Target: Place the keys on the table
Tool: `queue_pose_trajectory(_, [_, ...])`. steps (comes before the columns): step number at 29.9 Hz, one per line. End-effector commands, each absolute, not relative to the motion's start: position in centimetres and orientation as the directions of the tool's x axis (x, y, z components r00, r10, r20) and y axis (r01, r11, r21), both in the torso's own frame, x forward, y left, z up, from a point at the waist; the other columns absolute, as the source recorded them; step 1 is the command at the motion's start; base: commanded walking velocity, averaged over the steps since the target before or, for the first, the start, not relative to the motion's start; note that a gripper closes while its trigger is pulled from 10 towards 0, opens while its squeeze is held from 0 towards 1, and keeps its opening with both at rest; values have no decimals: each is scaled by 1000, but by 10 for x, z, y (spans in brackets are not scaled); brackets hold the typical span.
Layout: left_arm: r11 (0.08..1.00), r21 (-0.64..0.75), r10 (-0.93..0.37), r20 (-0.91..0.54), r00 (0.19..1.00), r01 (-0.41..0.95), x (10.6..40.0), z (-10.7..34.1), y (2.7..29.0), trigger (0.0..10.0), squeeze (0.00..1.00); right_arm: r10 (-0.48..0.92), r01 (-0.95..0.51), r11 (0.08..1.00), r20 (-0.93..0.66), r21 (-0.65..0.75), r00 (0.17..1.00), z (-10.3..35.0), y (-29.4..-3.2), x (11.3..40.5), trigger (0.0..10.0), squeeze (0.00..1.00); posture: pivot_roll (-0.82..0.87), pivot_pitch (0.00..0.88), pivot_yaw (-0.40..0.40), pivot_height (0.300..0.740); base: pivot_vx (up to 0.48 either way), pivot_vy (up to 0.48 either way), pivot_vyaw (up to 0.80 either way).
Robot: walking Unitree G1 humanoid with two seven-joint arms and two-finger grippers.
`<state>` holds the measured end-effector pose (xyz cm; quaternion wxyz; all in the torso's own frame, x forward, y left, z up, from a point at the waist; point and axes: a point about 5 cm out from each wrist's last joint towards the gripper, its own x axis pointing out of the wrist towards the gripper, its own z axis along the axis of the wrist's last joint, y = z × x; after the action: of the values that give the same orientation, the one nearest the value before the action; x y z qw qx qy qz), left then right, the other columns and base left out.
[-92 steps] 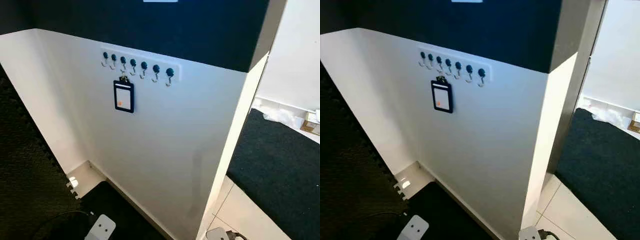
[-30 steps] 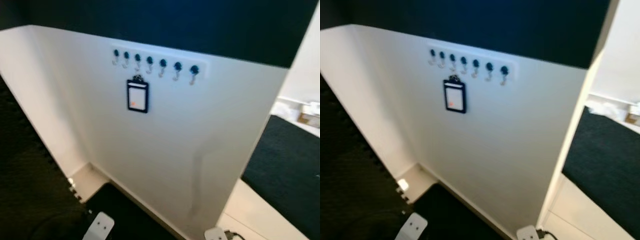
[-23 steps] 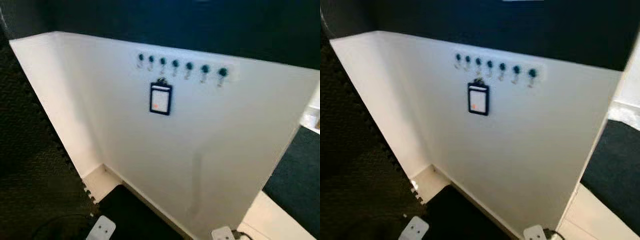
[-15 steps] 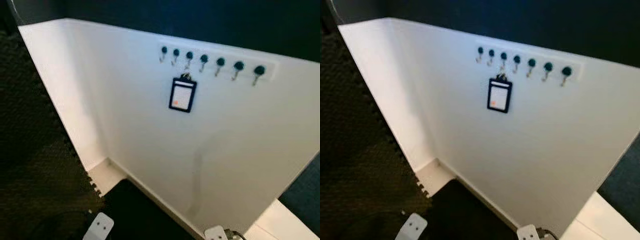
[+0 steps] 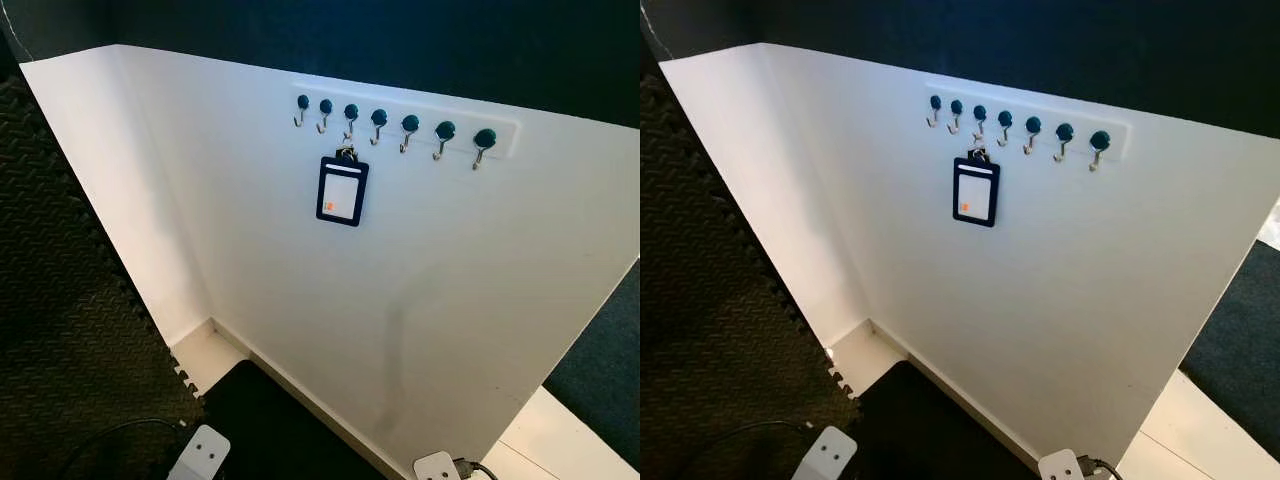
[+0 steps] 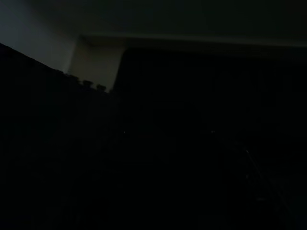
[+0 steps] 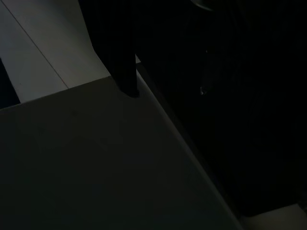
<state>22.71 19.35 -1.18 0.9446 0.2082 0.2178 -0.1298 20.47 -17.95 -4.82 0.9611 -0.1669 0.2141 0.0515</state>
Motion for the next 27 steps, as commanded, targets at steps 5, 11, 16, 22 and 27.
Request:
queue_pose_trajectory(5, [904, 342, -163, -281, 946, 258, 272, 38, 190, 10000, 0, 25, -176, 938, -447, -298, 894, -51, -180, 200, 10000, 0, 86, 127, 68, 740, 0, 0, 0])
queue_pose_trajectory(11, [914, 304, -281, -9, 960, 270, 336, 134, 160, 10000, 0, 36, -185, 935, -438, -302, 898, -50, -178, 202, 10000, 0, 81, 130, 68, 740, 0, 0, 0])
queue_pose_trajectory(16, [894, 314, -352, 54, 934, 319, 359, 174, 145, 10000, 0, 56, -195, 932, -409, -307, 911, -46, -173, 207, 10000, 0, 75, 144, 78, 740, 0, 0, 0])
queue_pose_trajectory(22, [887, 297, -405, 138, 904, 353, 384, 230, 130, 10000, 0, 67, -139, 956, -267, -259, 961, -24, -160, 228, 10000, 0, 61, 168, 104, 740, 0, 0, 0])
queue_pose_trajectory(27, [871, 303, -452, 180, 874, 388, 391, 261, 117, 10000, 0, 91, -110, 970, -96, -218, 991, 8, -146, 251, 10000, 0, 53, 178, 115, 740, 0, 0, 0])
